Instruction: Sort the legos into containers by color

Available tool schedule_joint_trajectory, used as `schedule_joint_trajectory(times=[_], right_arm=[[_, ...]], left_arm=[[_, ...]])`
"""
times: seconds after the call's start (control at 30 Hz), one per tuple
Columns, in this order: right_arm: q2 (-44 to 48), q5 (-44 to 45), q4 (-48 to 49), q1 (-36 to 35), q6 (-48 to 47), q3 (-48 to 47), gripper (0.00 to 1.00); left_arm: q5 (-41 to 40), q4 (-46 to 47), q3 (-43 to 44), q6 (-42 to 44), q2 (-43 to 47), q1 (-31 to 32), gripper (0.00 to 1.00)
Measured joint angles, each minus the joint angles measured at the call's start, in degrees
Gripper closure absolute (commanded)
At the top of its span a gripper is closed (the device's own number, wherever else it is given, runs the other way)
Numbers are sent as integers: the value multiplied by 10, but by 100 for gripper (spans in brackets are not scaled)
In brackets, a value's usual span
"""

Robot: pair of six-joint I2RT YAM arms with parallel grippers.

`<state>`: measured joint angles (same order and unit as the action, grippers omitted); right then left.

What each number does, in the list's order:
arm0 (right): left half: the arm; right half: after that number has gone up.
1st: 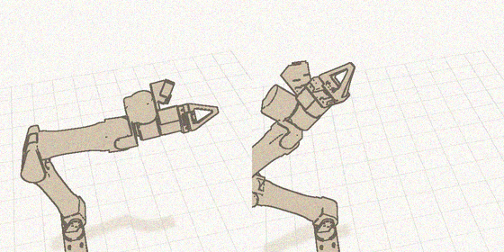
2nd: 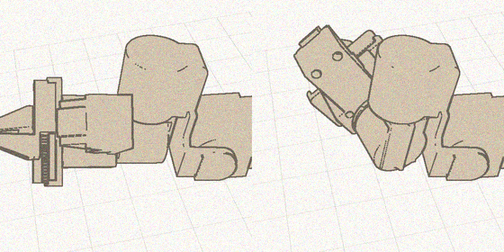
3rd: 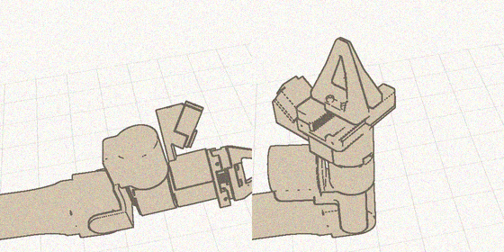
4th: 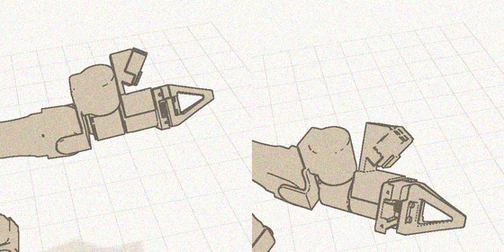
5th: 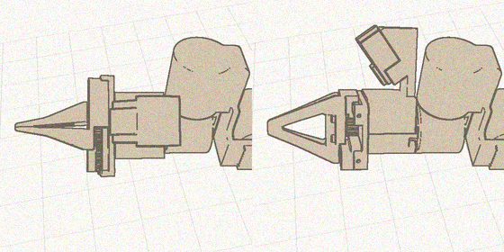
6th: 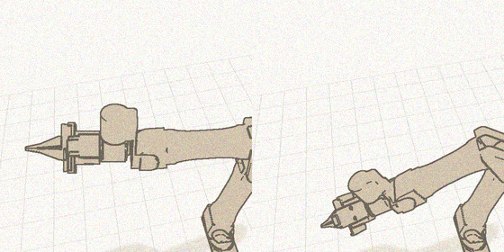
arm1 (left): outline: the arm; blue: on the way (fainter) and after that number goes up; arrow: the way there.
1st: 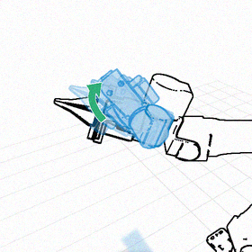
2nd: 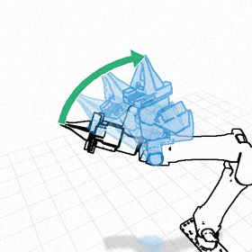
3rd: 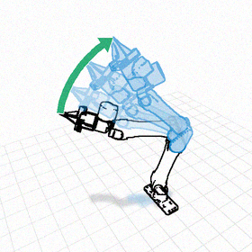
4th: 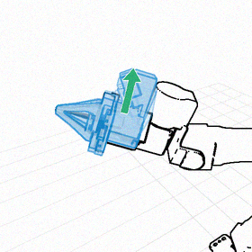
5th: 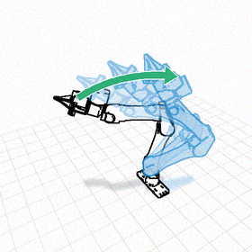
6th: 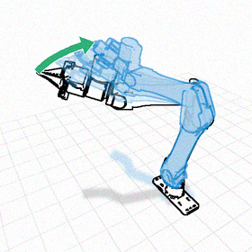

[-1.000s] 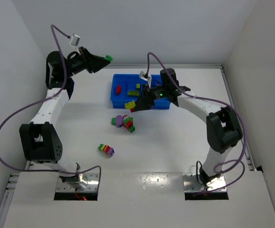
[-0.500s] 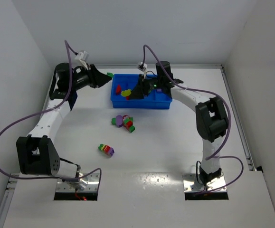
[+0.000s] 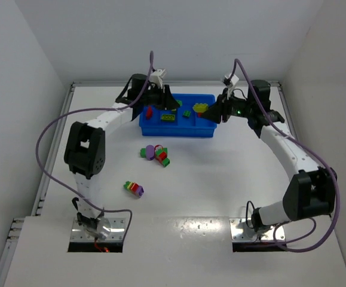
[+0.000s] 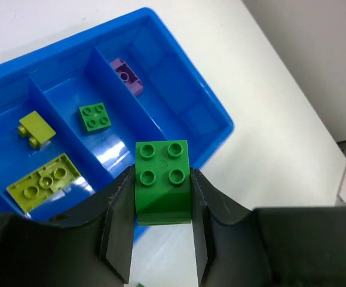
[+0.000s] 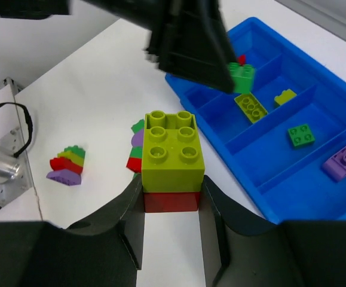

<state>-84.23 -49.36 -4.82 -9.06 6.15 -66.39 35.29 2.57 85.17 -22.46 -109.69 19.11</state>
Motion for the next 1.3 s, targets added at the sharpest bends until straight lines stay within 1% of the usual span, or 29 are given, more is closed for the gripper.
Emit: schedule_joint_trajectory(times=[0.07,0.13,0.33,0.4,0.47,0.5,0.53,0.57,0.6,0.63,0.67,0.77,0.83,0.97,1.1,1.2,1.3], right_arm=[[19,3,-8,2,-4,15,100],[27,8,-19,7,-7,26,100],[33,22,-48,24,-11,39,100],[37,25,-51,26,-12,39,100],[41,26,-54,27,-12,39,100],[42,26,-57,27,-13,39,100],[43,26,-58,27,-14,39,100],[43,27,-60,27,-15,39,100],[43,27,-61,27,-17,39,100],[43,27,-63,27,-17,39,100],[43,27,-64,28,-19,39,100],[43,27,-68,29,-26,39,100],[43,24,-75,29,-37,39,100],[43,13,-95,29,-69,40,100],[34,-9,-112,28,-109,40,100],[22,-31,-139,22,-155,40,100],[3,-56,-168,17,-191,35,100]], left_arm=[[-7,-7,30,0,-36,7,96],[-13,-13,54,0,-67,11,93],[-26,-30,92,1,-123,21,89],[-29,-32,104,2,-138,28,89],[-30,-34,116,4,-152,37,83],[-30,-35,121,6,-158,41,79],[-30,-37,127,6,-163,45,67],[-30,-37,132,8,-169,50,61],[-31,-37,137,8,-174,53,43],[-33,-37,141,9,-178,56,35],[-35,-39,144,11,-181,57,32],[-42,-40,148,6,-188,61,29],[-33,-37,147,-2,-188,59,25],[7,-12,133,-16,-174,46,25],[122,35,87,-50,-123,13,27],[222,50,83,-65,-85,-10,27],[306,46,84,-62,-51,-17,27]])
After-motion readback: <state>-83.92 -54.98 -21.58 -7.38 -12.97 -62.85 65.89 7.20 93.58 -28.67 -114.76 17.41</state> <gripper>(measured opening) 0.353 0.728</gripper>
